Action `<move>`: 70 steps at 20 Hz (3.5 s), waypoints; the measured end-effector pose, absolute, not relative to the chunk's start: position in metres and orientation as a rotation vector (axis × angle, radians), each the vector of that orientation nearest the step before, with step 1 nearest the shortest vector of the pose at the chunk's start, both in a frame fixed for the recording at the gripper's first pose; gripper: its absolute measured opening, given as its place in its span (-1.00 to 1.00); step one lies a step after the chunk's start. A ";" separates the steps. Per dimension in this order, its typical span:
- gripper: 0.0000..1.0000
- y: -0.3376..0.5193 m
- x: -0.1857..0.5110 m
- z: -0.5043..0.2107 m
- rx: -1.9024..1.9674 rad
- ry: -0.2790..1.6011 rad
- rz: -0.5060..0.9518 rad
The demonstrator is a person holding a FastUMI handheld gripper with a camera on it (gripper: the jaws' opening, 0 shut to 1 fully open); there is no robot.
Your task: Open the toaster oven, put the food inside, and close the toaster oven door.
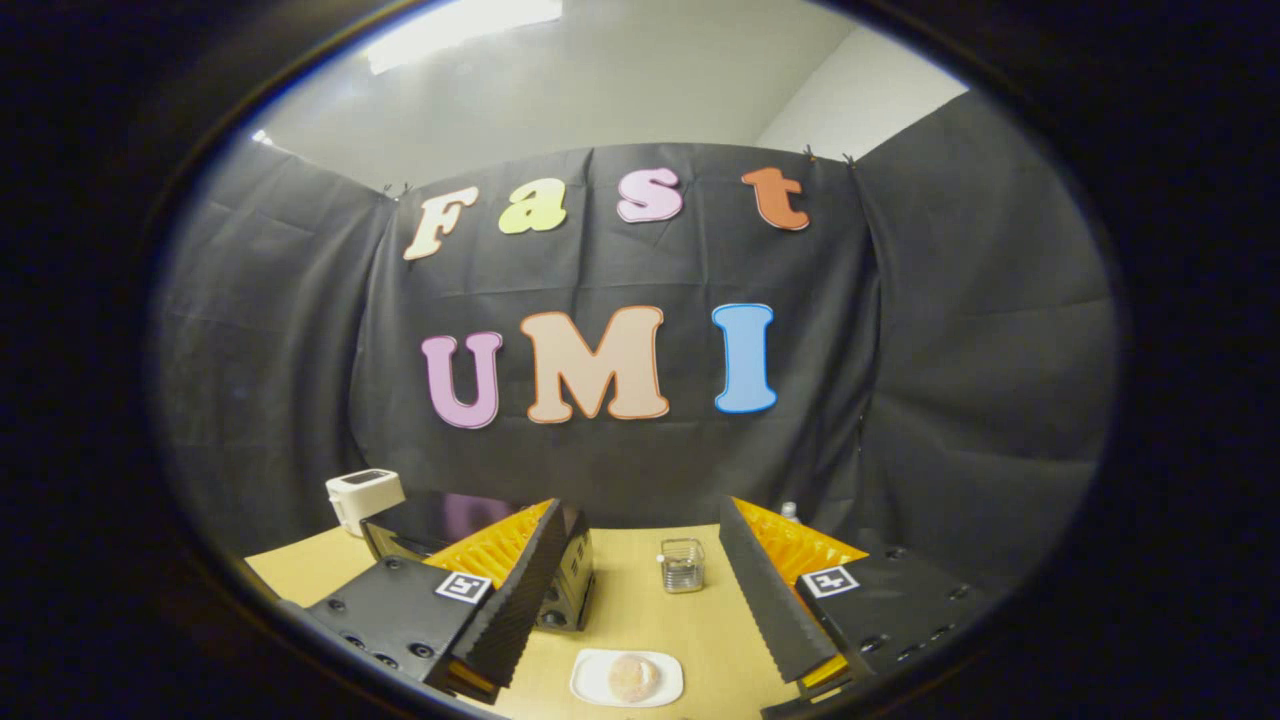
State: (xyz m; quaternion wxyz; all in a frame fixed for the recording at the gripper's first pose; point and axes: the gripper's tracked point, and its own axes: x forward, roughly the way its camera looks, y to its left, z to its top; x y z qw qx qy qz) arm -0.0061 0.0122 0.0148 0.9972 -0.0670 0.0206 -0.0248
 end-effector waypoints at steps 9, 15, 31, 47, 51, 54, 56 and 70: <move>0.93 0.034 -0.005 0.017 -0.106 0.050 -0.025; 0.93 0.053 -0.003 0.014 -0.109 0.057 -0.035; 0.93 0.233 0.050 -0.084 -0.012 0.097 0.114; 0.93 0.284 0.149 -0.210 -0.061 0.175 0.092; 0.93 0.278 0.157 -0.228 -0.098 0.177 0.075; 0.93 0.277 0.155 -0.228 -0.079 0.159 0.072; 0.93 0.275 0.152 -0.228 -0.068 0.126 0.068; 0.93 0.269 0.045 -0.252 -0.064 0.069 0.037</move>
